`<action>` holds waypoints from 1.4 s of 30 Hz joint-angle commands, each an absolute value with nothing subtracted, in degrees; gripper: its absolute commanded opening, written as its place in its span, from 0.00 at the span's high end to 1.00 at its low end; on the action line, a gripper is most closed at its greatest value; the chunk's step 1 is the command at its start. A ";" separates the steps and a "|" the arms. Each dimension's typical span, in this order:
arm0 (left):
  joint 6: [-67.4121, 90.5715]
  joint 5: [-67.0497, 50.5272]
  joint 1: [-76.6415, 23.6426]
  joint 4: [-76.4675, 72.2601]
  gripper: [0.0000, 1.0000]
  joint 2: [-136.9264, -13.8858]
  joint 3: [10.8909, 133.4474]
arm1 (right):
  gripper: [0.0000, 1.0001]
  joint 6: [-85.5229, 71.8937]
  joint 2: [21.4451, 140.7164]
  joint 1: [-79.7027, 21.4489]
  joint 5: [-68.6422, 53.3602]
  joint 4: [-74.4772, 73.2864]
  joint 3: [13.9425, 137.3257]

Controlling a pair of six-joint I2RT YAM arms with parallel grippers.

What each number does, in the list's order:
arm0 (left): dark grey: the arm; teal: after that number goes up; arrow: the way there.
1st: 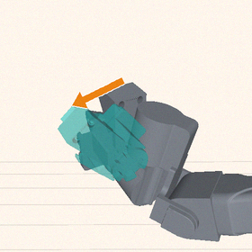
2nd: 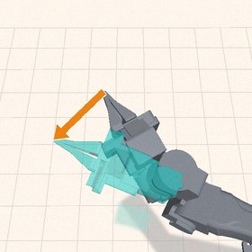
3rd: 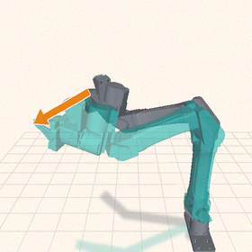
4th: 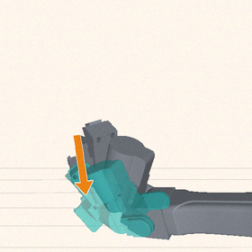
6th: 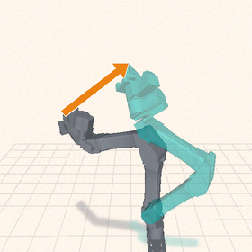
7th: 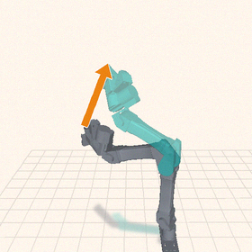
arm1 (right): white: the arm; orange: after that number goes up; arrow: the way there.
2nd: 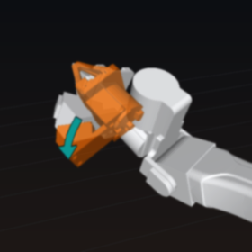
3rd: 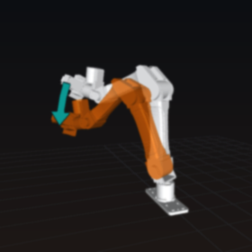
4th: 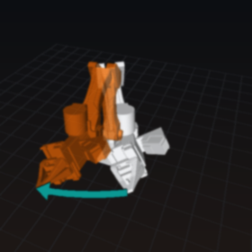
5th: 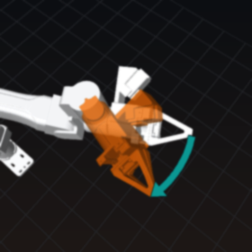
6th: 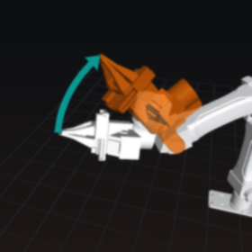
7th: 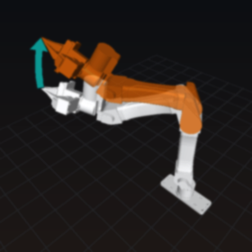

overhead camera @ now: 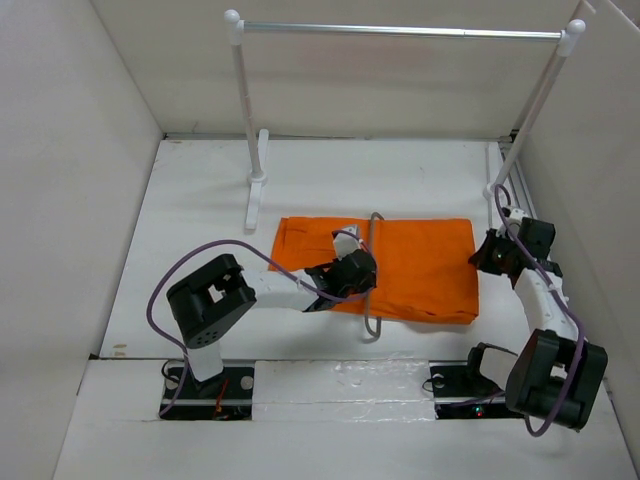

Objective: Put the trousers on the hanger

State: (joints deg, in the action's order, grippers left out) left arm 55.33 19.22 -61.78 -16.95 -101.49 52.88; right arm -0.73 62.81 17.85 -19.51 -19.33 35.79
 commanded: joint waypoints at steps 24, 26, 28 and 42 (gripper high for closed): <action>47.38 33.05 -62.84 -4.40 1.00 -89.57 64.86 | 0.96 2.29 69.79 17.15 -25.84 -19.06 40.77; 45.80 33.66 -62.84 -3.87 1.00 -86.76 66.09 | 0.79 2.28 66.46 15.22 -26.19 -21.08 42.53; 44.57 33.84 -62.84 -3.78 1.00 -84.48 66.97 | 0.57 2.55 63.56 13.20 -26.63 -25.56 45.78; 43.59 29.62 -62.84 -9.05 1.00 -85.42 70.31 | 0.23 -37.24 28.40 -25.26 -29.63 -13.65 38.25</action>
